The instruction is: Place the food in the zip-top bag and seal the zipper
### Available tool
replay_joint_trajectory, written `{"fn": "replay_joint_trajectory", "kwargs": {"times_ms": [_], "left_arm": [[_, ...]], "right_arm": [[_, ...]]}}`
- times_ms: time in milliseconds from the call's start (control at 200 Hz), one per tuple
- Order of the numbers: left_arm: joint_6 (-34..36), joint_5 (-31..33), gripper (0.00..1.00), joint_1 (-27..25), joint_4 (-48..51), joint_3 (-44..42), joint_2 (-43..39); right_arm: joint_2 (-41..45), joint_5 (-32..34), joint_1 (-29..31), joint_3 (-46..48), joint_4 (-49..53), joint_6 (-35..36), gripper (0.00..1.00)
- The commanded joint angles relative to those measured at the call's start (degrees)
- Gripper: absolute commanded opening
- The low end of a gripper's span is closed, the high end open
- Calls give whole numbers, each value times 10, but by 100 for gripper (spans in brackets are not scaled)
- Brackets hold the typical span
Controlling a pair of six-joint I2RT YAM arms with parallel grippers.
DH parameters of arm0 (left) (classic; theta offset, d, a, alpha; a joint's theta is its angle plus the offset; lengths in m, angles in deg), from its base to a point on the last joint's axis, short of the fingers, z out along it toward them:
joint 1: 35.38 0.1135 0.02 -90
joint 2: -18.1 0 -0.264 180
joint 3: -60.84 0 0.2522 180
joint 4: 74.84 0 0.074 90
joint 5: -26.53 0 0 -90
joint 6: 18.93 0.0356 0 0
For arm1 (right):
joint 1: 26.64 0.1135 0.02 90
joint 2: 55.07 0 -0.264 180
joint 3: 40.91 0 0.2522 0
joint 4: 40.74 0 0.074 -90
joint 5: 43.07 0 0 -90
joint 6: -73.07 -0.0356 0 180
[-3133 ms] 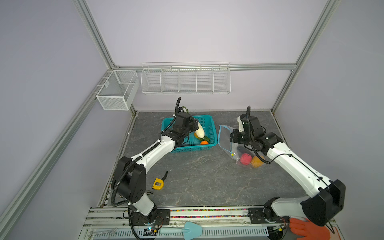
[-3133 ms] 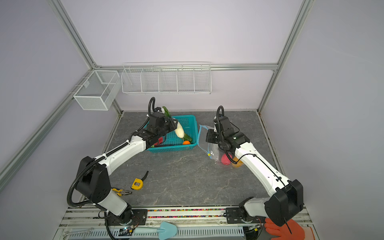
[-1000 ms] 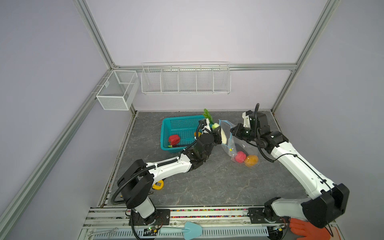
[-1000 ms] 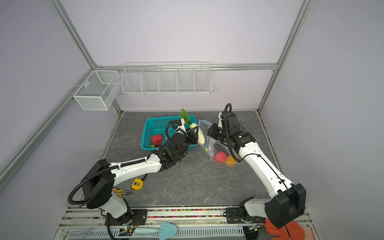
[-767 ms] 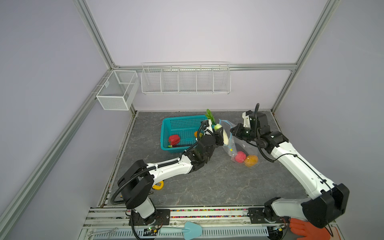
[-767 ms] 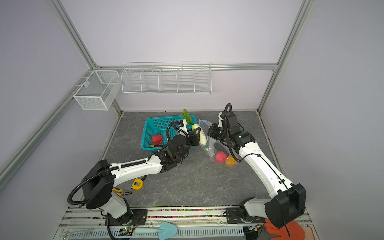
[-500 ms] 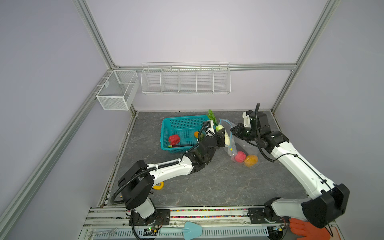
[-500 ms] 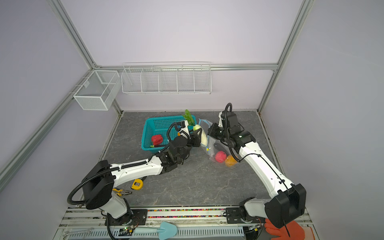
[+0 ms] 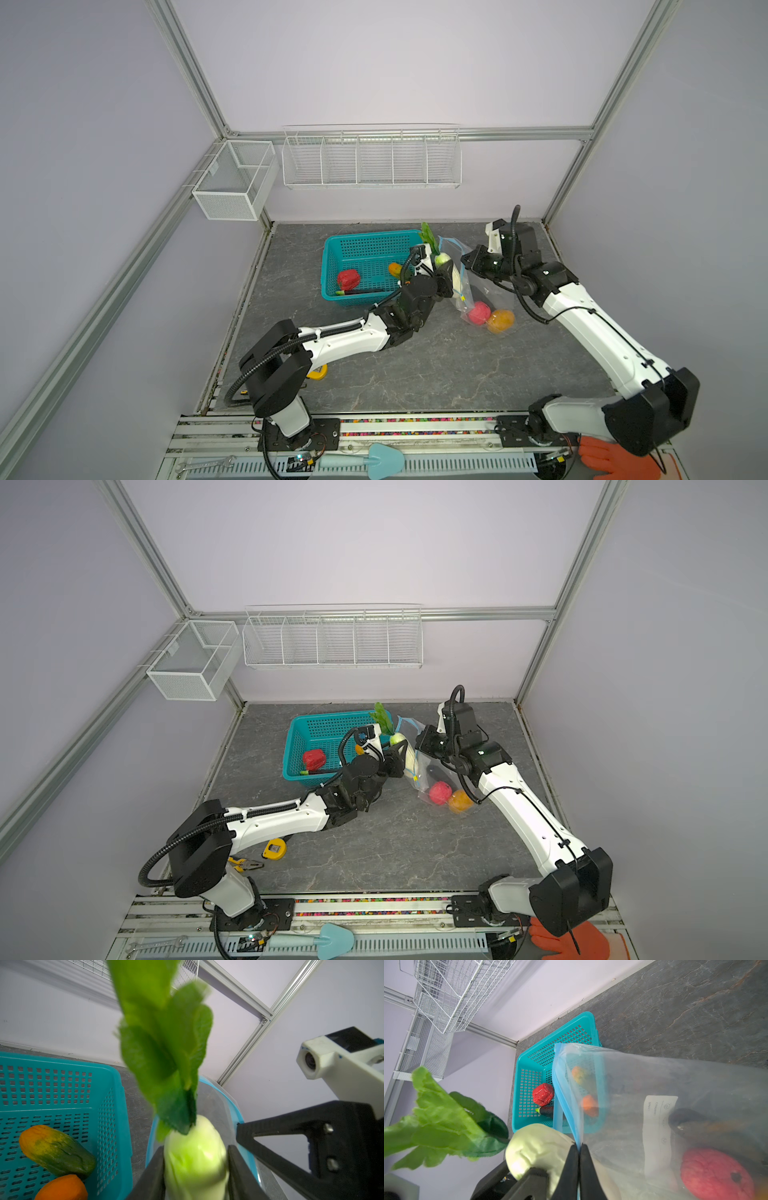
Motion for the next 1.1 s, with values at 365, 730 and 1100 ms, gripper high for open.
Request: {"fn": "replay_joint_trajectory", "kwargs": {"times_ms": [365,730,1100], "left_arm": [[11,-7,48,-3,-36,-9,37],[12,-12,61,-3,-30,-5,37],[-12,-15,61,-3,7,-5,6]], "right_arm": [[3,-4,-6,-7,-7,-6,7],[9,-4,-8,-2,-9,-8,7],[16,-3,-12,0,-6,-5,7]]}}
